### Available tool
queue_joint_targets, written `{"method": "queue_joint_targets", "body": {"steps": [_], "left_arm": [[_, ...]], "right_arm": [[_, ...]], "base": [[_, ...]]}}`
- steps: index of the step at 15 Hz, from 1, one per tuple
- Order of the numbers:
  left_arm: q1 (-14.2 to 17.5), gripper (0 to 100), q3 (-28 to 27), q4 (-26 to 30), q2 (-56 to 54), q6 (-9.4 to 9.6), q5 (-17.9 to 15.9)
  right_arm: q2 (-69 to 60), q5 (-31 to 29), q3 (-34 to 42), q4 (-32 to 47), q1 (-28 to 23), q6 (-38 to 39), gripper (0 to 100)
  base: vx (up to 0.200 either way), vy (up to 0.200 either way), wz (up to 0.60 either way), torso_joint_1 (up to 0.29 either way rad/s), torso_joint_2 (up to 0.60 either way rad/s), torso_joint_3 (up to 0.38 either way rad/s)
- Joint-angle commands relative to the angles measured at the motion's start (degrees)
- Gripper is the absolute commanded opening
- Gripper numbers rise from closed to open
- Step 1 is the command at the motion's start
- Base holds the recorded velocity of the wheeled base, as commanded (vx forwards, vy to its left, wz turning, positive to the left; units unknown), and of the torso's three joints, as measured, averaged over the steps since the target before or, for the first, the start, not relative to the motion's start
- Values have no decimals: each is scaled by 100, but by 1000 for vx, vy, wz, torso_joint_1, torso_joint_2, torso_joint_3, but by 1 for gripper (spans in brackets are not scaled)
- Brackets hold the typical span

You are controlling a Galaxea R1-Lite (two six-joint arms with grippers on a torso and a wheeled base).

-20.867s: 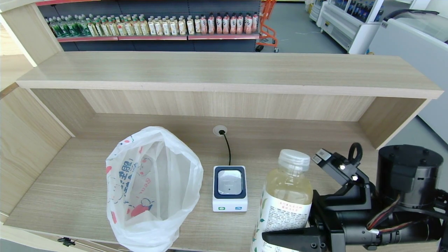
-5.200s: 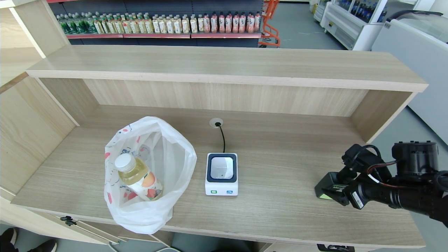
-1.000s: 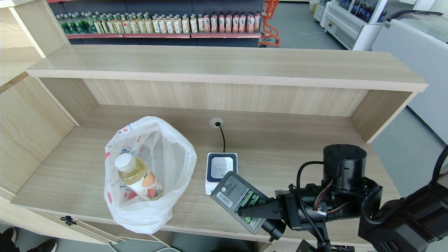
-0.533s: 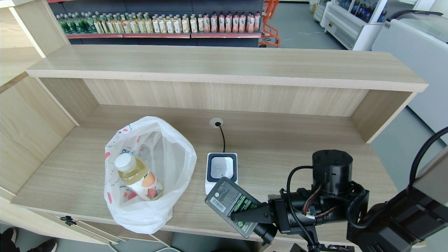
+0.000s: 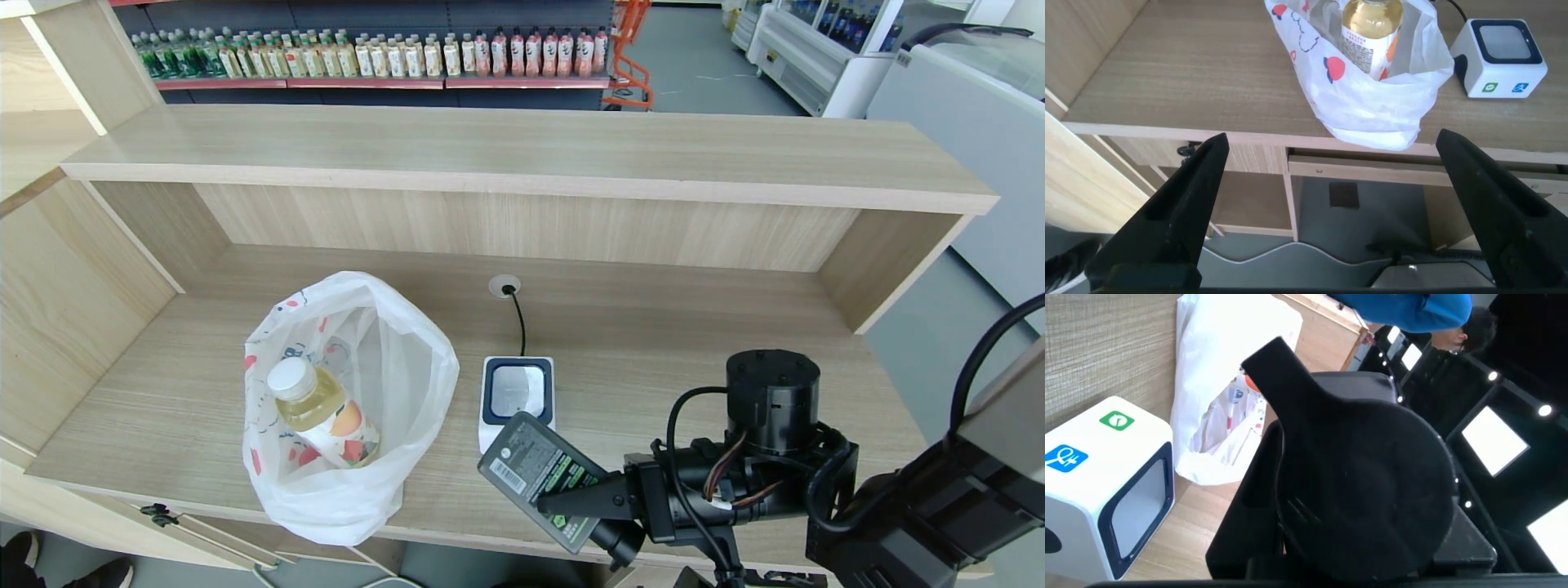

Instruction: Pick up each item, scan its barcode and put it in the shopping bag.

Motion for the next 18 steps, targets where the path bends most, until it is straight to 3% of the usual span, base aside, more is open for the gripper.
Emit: {"method": "queue_joint_targets", "body": {"steps": [1,16,18], "left_arm": [[0,100,0,-2,9,6,0],[0,100,0,-2,9,-3,0],[0,100,0,-2,9,6,0]], "right_arm": [[-20,-10,7,-2,6,-4,0],[15,-125,-1,-2,32,58,0],[-126,-195,16,7,85,576,0]], "base": [[0,0,0,0,0,0],[0,0,0,0,0,0],[0,0,0,0,0,0]]}}
